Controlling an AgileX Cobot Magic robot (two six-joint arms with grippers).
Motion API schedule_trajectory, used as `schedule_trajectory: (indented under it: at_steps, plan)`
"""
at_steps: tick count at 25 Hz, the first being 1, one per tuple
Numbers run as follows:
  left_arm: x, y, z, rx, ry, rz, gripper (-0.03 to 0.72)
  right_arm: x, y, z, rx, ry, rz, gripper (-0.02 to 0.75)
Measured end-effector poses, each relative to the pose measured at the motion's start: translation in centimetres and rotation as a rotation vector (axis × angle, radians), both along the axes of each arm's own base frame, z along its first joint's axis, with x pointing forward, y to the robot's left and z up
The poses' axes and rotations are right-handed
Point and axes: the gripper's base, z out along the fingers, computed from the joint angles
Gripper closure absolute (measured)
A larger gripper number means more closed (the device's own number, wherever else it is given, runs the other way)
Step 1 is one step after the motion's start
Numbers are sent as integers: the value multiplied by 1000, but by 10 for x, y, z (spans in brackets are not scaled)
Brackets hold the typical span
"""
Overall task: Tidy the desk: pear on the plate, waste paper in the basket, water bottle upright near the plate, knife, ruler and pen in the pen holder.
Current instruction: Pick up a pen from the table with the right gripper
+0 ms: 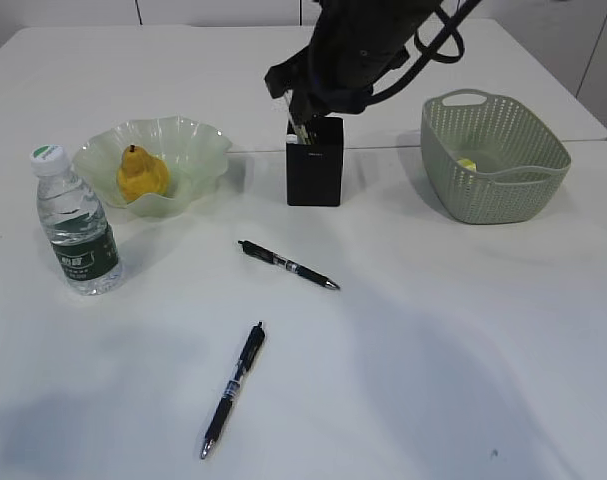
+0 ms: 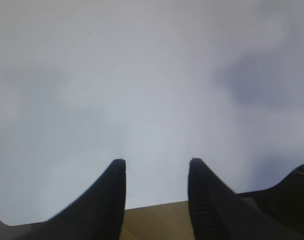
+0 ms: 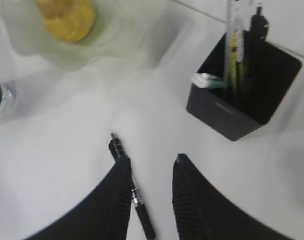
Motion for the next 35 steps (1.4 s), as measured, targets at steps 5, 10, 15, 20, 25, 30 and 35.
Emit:
schedule_trajectory:
  at_steps: [5, 10, 15, 20, 25, 30, 35]
  plan:
    - [0, 0, 0, -1, 2, 2, 401, -11, 26, -17, -56, 52, 122, 498]
    - [0, 0, 0, -6, 2, 1, 401, -12, 35, -34, -132, 44, 250, 498]
    - [0, 0, 0, -6, 2, 1, 401, -7, 37, -66, -211, 93, 345, 498]
    - [0, -2, 0, -19, 4, -1, 401, -2, 35, -97, -333, 143, 438, 498]
    - [-1, -3, -1, -37, 8, -4, 402, 4, 38, -106, -339, 166, 452, 498]
    - [-1, -3, -1, -38, 7, -3, 402, 11, 48, -108, -285, 178, 457, 498]
    - [-1, -3, -1, -38, 7, -3, 402, 18, 54, -109, -252, 162, 454, 498]
